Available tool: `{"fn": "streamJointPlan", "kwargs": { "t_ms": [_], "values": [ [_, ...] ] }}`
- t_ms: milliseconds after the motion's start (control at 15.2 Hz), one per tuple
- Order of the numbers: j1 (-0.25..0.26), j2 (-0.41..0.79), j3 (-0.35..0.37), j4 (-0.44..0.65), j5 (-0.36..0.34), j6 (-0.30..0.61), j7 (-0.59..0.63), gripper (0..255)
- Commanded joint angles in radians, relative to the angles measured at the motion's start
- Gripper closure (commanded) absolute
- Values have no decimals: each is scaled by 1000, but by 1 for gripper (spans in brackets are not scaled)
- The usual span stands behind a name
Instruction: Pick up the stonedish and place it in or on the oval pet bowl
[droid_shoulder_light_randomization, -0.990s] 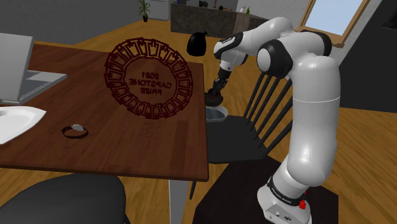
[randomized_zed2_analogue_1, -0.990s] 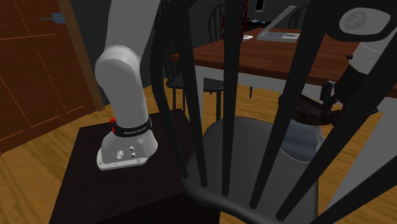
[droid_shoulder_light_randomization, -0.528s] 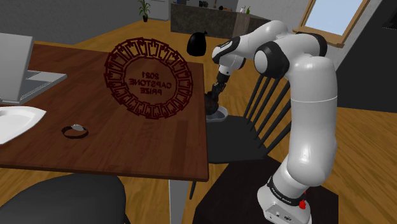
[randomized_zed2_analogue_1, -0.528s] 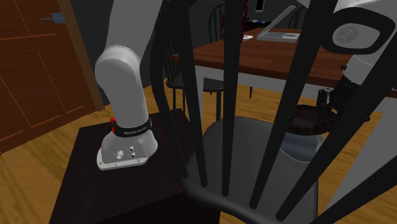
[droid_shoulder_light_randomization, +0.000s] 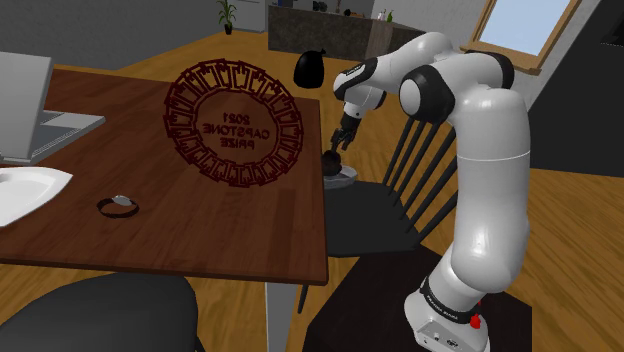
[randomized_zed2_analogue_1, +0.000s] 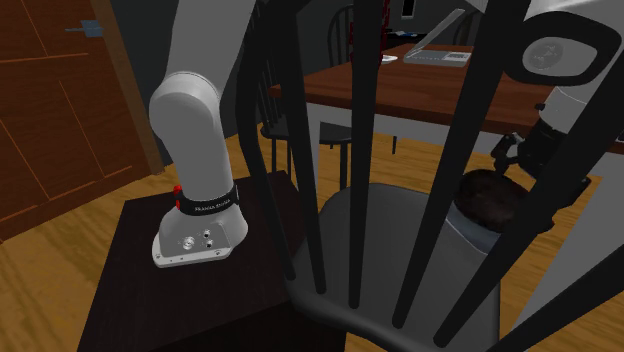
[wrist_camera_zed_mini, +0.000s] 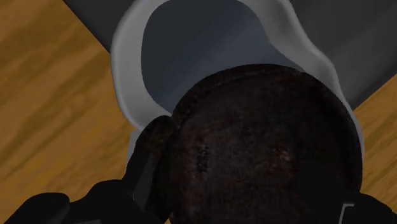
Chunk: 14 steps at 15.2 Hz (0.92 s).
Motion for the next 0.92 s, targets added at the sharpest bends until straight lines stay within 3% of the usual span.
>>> {"fn": "streamJointPlan", "kwargs": {
  "t_ms": [0,330,858],
  "values": [
    [0,0,0,0,0,0,0,0],
    [-8,-45,-25,62,-43,-99,27,0],
    [-8,-45,-25,62,-43,-99,27,0]
  ]
}}
